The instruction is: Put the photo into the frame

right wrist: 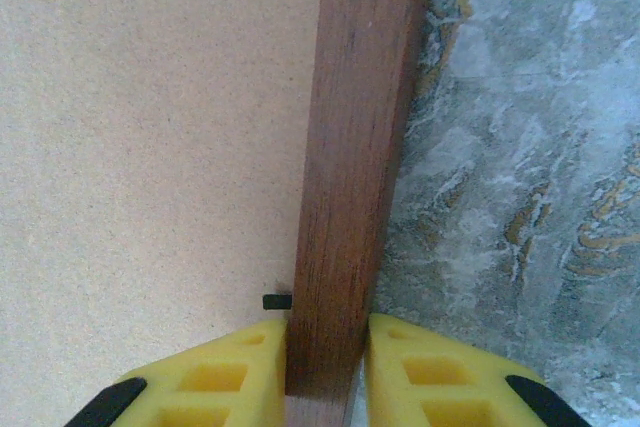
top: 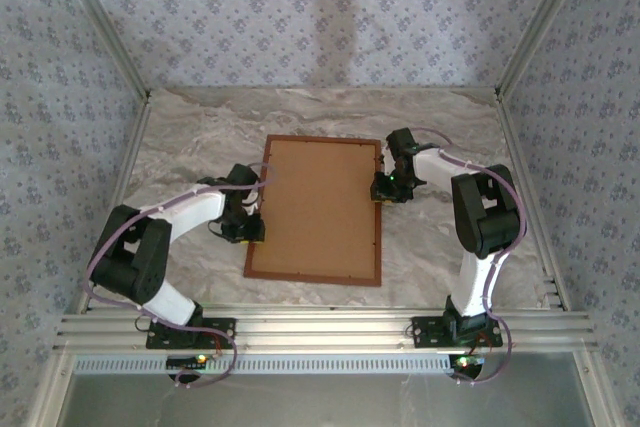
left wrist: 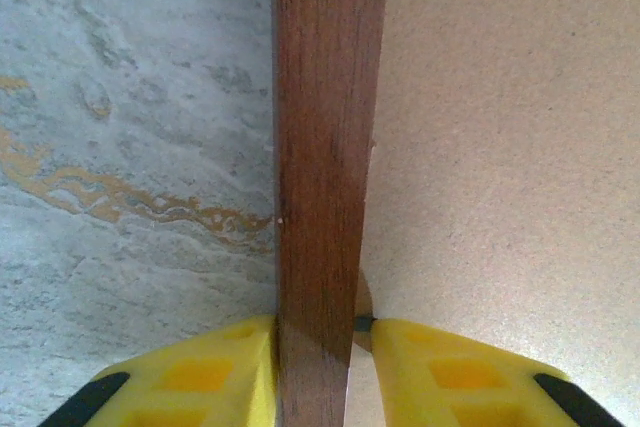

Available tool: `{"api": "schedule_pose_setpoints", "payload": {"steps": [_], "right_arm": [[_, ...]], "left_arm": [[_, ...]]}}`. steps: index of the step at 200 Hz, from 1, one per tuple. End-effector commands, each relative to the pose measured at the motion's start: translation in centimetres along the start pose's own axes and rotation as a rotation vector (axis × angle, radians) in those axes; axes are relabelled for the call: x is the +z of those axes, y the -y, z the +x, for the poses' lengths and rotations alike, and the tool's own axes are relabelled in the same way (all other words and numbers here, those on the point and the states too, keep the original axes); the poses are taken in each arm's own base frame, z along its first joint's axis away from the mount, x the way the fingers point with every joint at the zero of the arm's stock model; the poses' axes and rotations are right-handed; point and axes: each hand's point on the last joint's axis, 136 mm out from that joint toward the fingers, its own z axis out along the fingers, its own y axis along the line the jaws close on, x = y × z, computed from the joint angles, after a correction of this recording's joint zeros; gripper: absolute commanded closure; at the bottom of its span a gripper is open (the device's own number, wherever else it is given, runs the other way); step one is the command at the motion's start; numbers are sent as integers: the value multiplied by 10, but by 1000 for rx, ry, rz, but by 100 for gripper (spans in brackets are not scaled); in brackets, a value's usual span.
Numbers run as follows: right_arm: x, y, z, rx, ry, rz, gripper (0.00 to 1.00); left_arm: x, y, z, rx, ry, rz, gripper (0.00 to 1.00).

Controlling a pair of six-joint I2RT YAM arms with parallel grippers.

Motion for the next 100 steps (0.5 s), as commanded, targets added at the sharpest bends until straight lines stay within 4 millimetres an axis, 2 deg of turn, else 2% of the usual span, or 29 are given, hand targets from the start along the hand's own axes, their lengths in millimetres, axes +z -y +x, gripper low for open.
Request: {"api": "schedule_pose_setpoints", "payload": {"steps": [1, 36, 69, 85, 100], "right_arm": [[17, -1, 13, -25, -58, 5, 75], [14, -1, 13, -25, -57, 4, 75], [8, -3, 8, -24, -37, 0, 75], [5, -4, 3, -19, -14, -5, 75], [4, -11, -4, -1, 14, -41, 75]], "left_arm": [[15, 9, -2, 13, 12, 23, 66], [-19, -1, -22, 11, 167, -54, 55], [-47, 5, -36, 8, 319, -8, 42], [-55, 18, -39, 32, 351, 58, 40], [-63, 44, -43, 96, 388, 180, 40]]}}
